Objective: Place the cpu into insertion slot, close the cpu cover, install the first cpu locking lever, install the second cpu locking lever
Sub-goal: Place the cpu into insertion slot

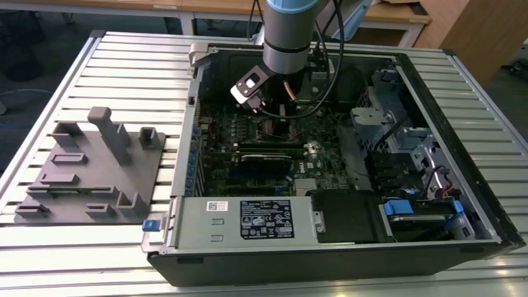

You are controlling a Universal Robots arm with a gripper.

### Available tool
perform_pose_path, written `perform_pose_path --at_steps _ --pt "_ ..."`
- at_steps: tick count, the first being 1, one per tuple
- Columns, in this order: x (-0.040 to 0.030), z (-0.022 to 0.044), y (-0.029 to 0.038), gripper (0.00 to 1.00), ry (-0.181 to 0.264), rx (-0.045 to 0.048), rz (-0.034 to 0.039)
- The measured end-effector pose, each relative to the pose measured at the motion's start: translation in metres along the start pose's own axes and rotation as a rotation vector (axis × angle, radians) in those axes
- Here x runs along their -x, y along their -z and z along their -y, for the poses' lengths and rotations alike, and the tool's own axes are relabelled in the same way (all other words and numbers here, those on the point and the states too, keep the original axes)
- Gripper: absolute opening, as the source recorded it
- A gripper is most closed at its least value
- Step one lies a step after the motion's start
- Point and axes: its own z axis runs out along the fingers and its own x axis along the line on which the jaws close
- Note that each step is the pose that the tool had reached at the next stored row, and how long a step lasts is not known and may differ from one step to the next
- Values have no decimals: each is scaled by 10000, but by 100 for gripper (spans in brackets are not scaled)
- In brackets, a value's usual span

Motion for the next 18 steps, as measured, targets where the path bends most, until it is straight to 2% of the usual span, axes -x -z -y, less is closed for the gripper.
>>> perform_pose_path --at_steps 4,11,18 --pt "-1 0 -2 54 1 -1 1" --pt "2 2 -44 54 0 -6 9" --pt "0 2 -47 54 0 -1 2"
